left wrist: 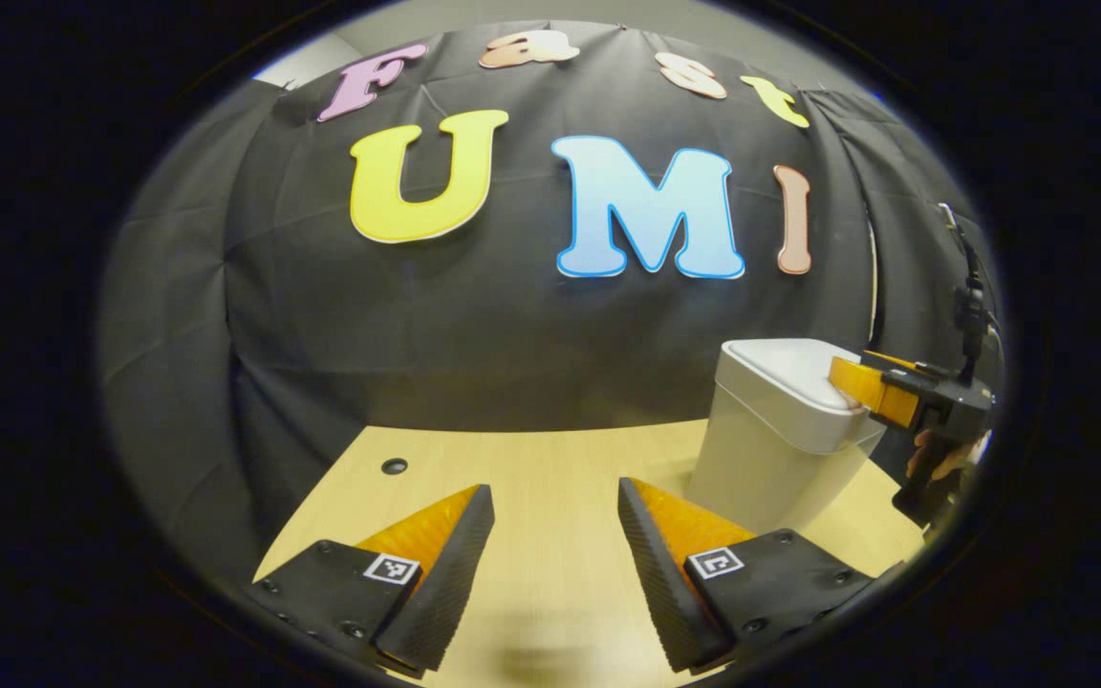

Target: Press the lid of the desktop garbage bin to open it, pick up the crumpled paper on the desktop and throw it into the bin, then pick up the pop can on the desktop and drop it into the bin, and finally close the garbage bin lid.

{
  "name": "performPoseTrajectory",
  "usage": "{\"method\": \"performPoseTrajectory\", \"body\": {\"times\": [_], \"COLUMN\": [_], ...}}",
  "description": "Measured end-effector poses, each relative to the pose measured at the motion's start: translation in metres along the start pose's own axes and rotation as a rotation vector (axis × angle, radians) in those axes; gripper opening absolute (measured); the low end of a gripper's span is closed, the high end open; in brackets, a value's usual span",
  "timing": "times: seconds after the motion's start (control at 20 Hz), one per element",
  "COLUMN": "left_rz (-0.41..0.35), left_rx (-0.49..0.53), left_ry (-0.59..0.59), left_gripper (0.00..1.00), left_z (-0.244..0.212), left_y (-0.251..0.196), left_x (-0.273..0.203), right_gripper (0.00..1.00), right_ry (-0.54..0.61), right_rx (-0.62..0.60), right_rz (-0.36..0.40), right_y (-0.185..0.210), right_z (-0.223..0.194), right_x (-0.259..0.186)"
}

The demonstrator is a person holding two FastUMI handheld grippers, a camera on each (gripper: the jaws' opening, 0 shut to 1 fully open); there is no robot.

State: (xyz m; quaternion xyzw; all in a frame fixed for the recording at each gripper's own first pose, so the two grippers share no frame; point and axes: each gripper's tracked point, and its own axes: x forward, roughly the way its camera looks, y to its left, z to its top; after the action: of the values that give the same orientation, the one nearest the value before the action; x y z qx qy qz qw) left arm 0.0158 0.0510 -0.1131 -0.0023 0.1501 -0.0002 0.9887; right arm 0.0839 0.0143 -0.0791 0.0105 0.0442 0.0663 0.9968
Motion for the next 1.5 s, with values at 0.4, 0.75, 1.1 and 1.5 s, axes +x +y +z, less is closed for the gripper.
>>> {"method": "performPoseTrajectory", "body": {"times": [0.4,0.75,1.1,1.5], "left_rz": [-0.007,-0.008,-0.011,-0.016], "left_rx": [-0.005,0.020,0.024,0.009], "left_ry": [0.005,-0.014,-0.036,-0.083], "left_gripper": [0.87,0.89,0.89,0.89], "left_z": [-0.002,0.005,0.013,0.037], "left_y": [0.000,0.001,0.000,0.000], "left_x": [0.004,0.002,-0.004,-0.015], "right_gripper": [0.89,0.88,0.88,0.88], "right_ry": [-0.037,-0.046,-0.025,0.031], "right_rx": [0.007,0.015,0.019,0.006], "right_rz": [-0.009,-0.018,-0.033,-0.028], "right_y": [0.000,-0.001,0.000,0.000], "right_z": [-0.003,0.002,0.004,0.007], "right_x": [0.001,0.000,-0.001,-0.002]}}
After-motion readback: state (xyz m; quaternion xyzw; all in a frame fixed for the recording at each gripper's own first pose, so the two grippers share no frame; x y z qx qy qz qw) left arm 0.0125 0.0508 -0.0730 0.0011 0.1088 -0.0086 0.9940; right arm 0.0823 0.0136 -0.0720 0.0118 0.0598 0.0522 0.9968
